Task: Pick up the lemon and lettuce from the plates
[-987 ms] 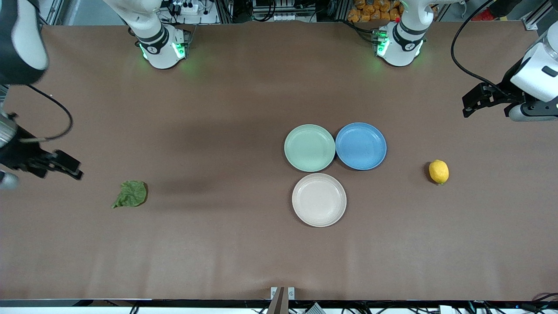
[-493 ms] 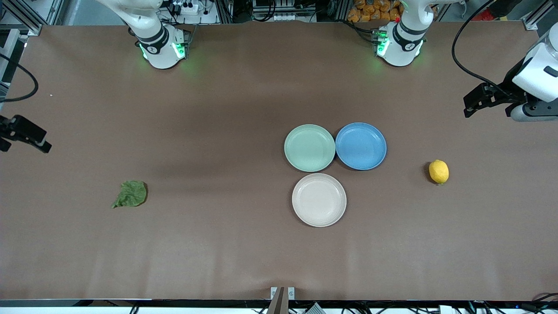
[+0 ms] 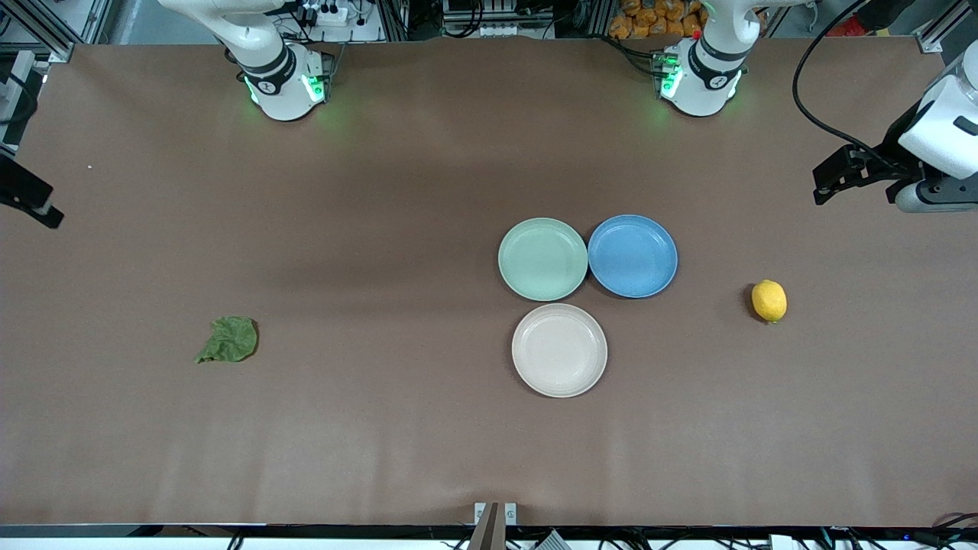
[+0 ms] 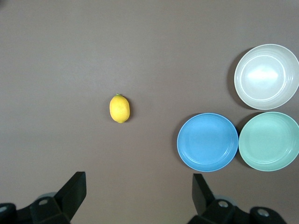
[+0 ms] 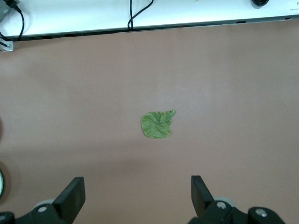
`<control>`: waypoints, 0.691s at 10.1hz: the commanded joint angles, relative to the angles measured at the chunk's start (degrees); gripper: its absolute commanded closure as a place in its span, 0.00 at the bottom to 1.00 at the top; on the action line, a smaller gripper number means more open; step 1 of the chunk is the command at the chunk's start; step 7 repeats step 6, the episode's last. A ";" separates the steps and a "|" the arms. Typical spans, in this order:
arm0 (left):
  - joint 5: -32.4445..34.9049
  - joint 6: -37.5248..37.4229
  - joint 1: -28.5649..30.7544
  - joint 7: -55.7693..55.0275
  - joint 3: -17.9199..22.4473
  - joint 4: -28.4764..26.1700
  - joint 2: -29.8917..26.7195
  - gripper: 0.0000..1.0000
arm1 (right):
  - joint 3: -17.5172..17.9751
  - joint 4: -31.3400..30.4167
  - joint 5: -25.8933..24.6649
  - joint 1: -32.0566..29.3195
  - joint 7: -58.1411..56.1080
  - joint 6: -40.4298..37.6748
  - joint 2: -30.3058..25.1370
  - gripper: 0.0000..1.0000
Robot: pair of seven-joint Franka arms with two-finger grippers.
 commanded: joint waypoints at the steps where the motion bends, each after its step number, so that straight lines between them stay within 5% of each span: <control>1: -0.52 -1.23 0.49 1.27 -0.02 0.76 0.02 0.00 | -1.05 -0.97 1.35 1.18 -0.94 -1.84 -2.66 0.00; 7: -0.52 -1.32 0.40 1.27 -0.19 0.76 -0.15 0.00 | -0.96 -7.91 2.84 1.44 -0.68 -2.11 -5.73 0.00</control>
